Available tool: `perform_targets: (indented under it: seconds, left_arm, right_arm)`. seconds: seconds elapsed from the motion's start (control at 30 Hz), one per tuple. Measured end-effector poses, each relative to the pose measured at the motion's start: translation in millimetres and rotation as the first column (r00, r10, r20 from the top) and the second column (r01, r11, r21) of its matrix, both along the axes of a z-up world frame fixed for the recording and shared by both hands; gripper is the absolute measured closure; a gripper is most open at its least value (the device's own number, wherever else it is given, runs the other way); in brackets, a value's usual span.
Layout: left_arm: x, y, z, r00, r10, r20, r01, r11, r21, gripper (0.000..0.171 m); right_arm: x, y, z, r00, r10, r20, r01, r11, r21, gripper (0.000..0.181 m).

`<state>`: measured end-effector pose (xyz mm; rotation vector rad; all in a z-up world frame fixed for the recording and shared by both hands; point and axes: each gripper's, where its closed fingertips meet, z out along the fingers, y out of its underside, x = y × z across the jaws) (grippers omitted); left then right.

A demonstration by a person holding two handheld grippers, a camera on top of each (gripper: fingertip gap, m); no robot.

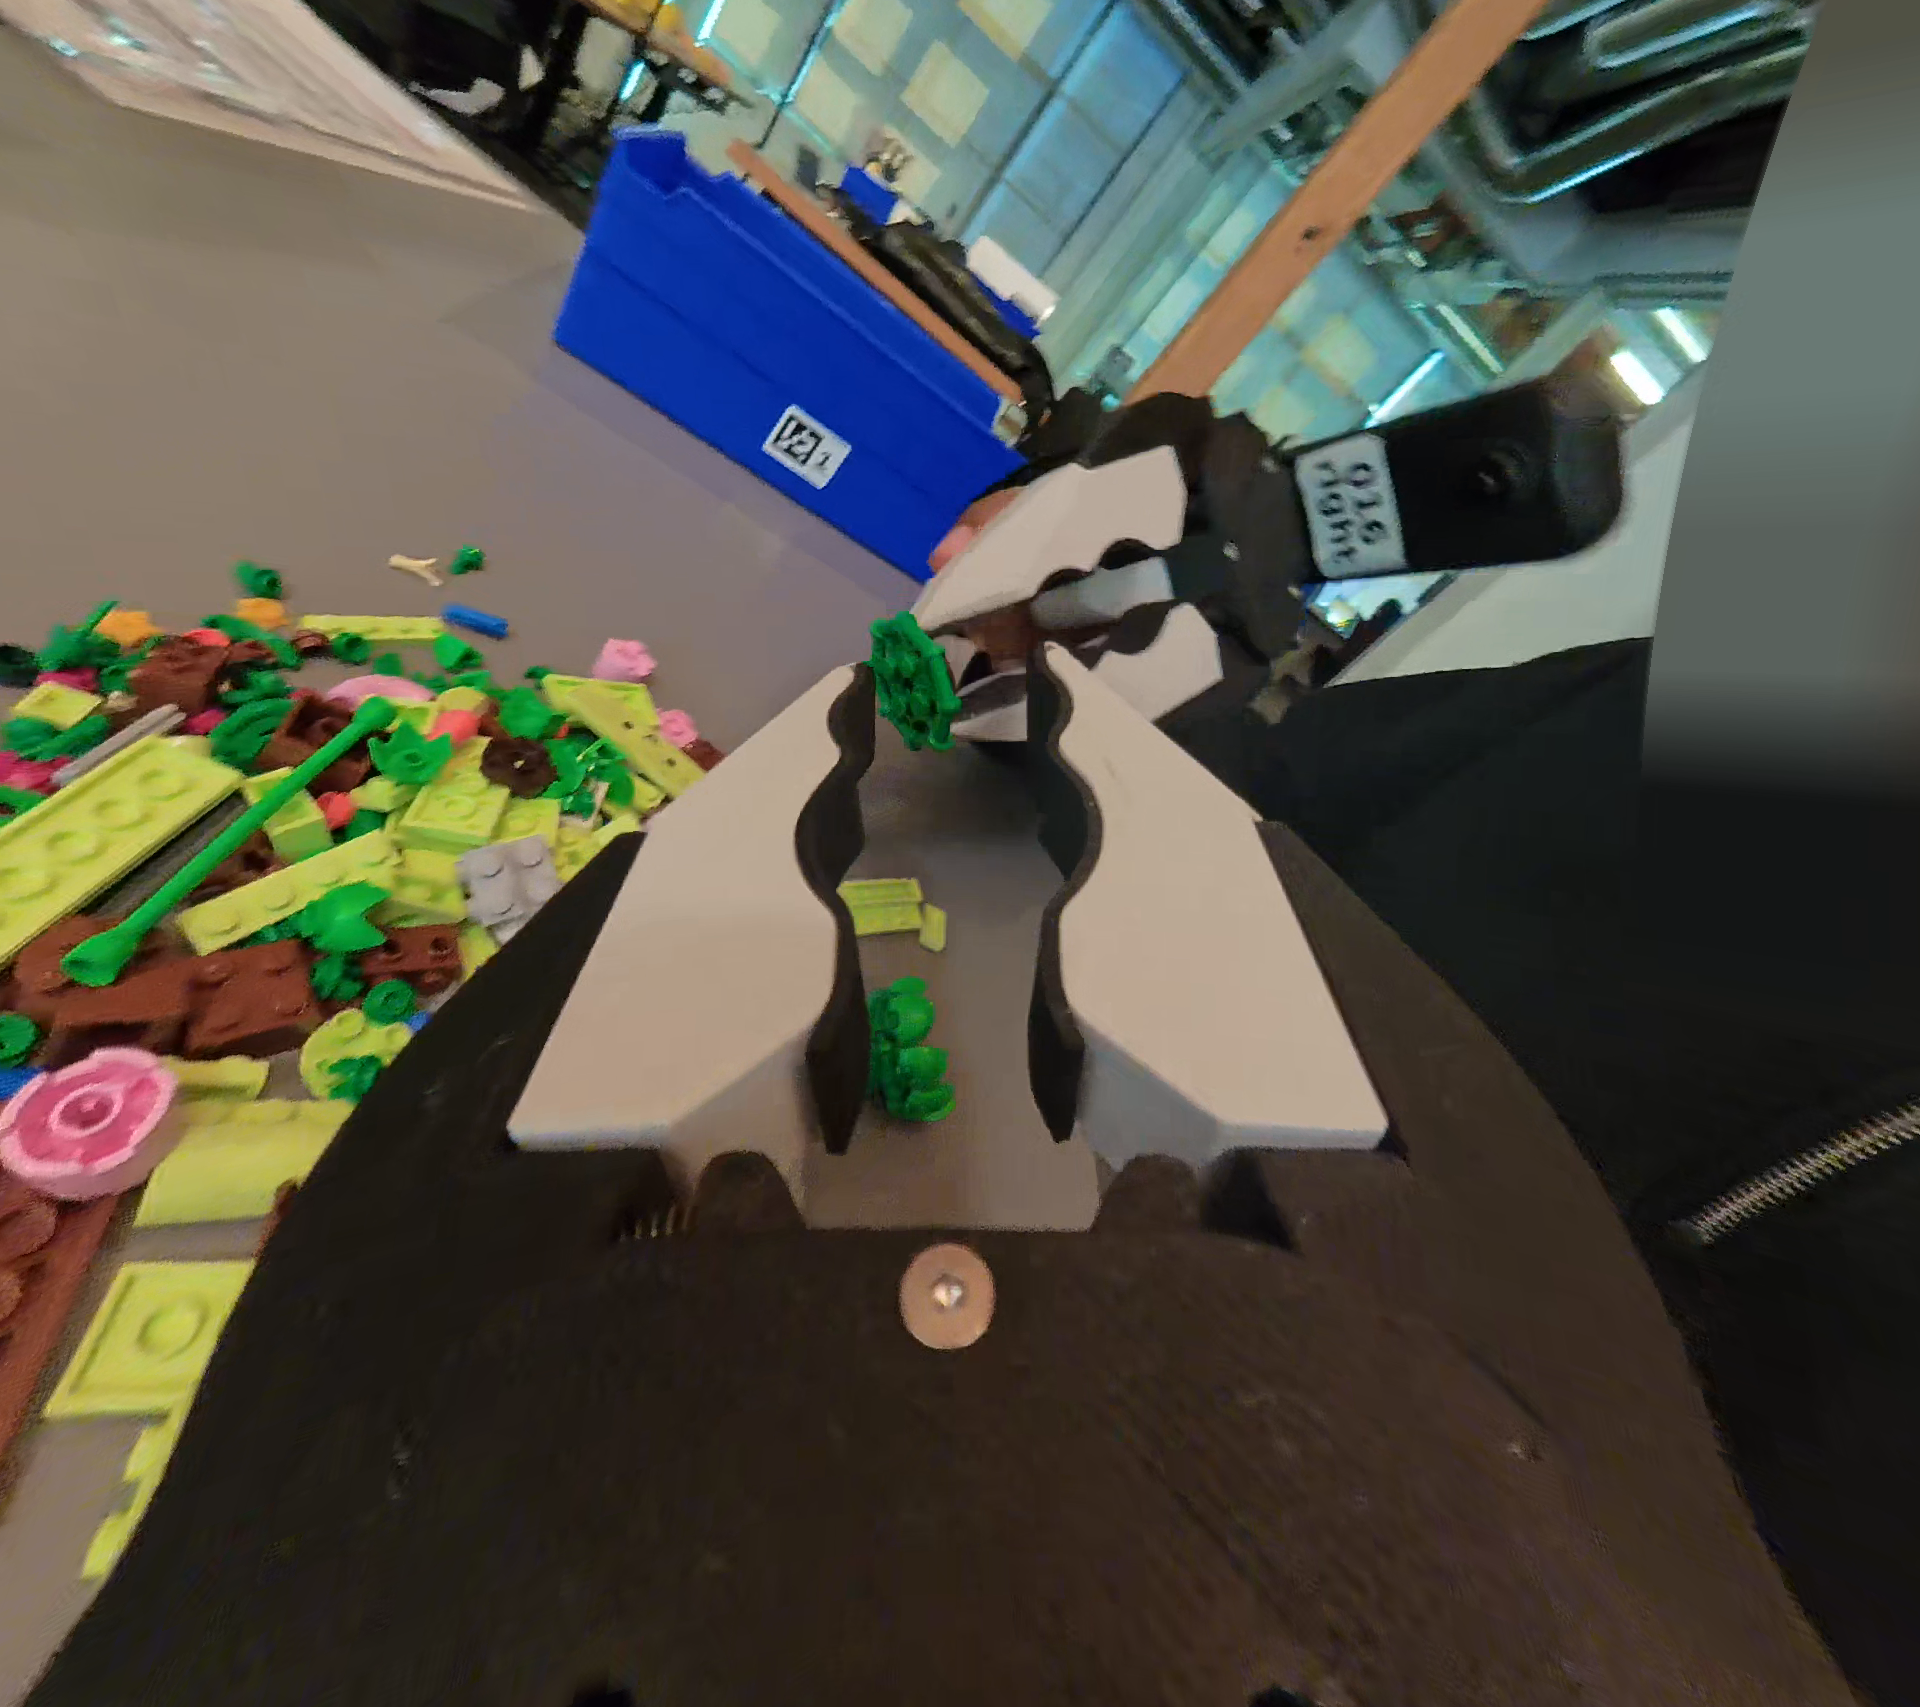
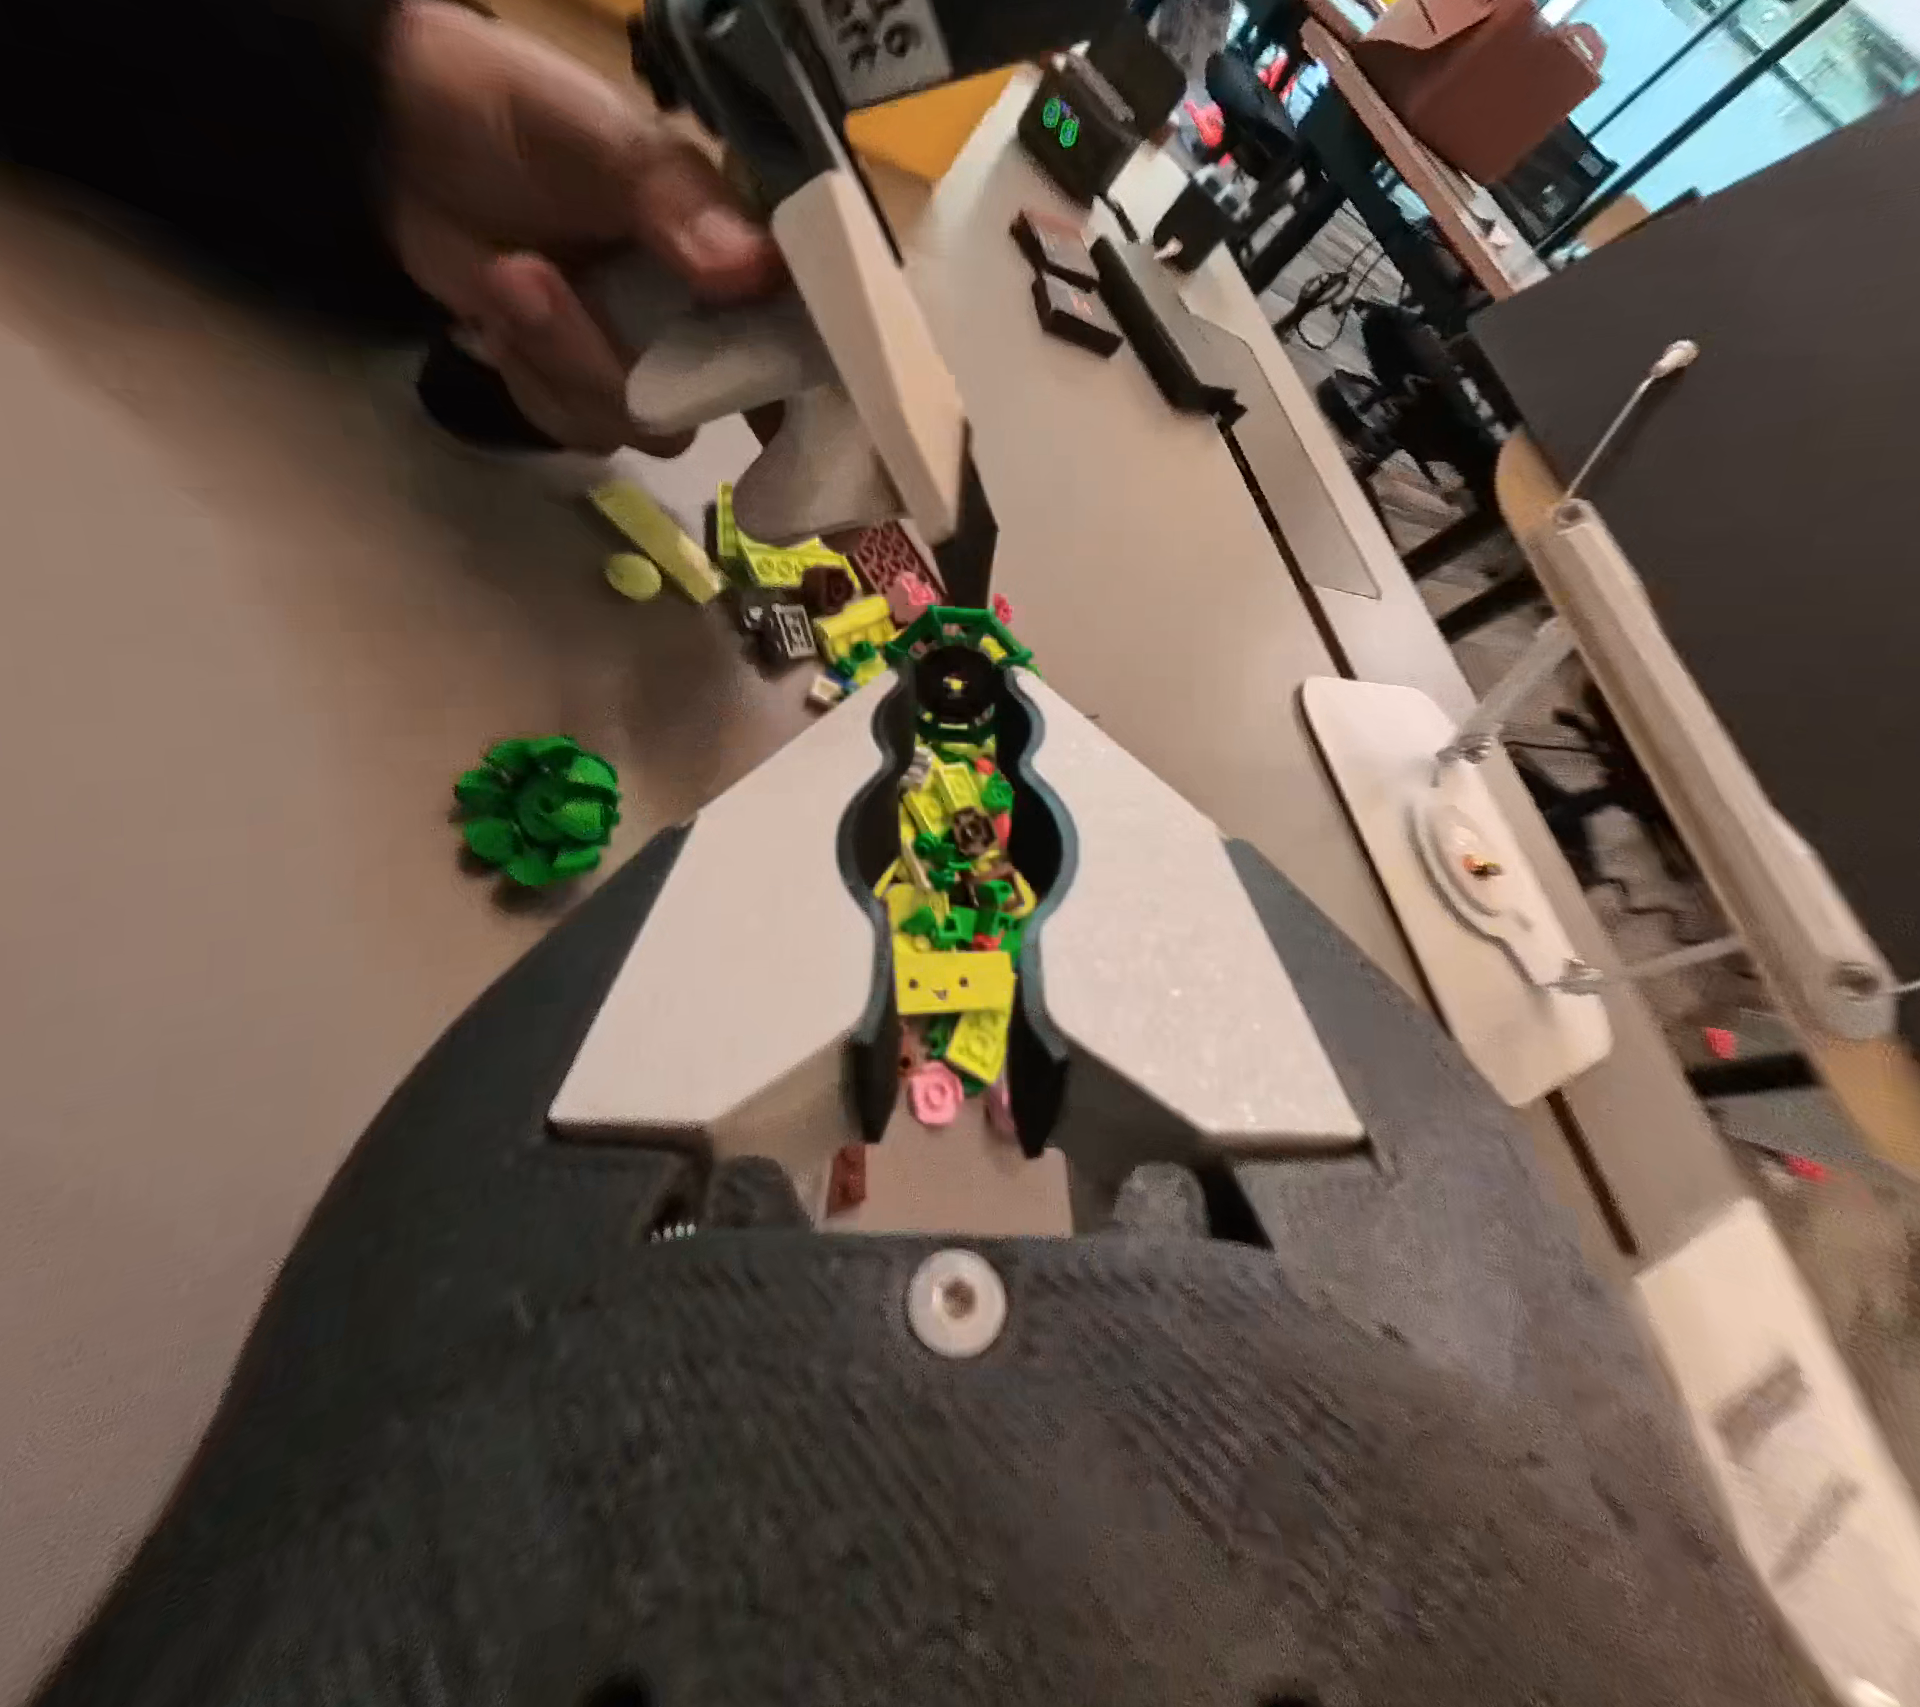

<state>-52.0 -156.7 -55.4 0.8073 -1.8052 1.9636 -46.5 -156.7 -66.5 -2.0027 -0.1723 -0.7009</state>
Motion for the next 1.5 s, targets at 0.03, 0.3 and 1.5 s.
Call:
perform_targets:
  seconds: [0.03, 0.3, 1.5]
  left_arm:
    - [1, -1, -5, 1.0, 0.009, -0.004, -0.009, 1.0, 0.028, 0.15]
    - [-1, -3, -12, 1.0, 0.006, 0.018, -0.008, 0.993, 0.114, 0.166]
    - [41, 29, -9, 0.866, 0.274, 0.418, -0.415, 0.86, 0.298, 0.171]
  right_arm:
    - [-1, 2, -4, 0.999, -0.005, 0.032, 0.006, 1.0, -0.03, 0.169]
    - [-3, 5, -8, 0.993, -0.018, 0.113, 0.026, 0.997, -0.077, 0.169]
    - [3, -2, 13, 0.977, -0.062, 0.203, 0.06, 0.998, 0.016, 0.181]
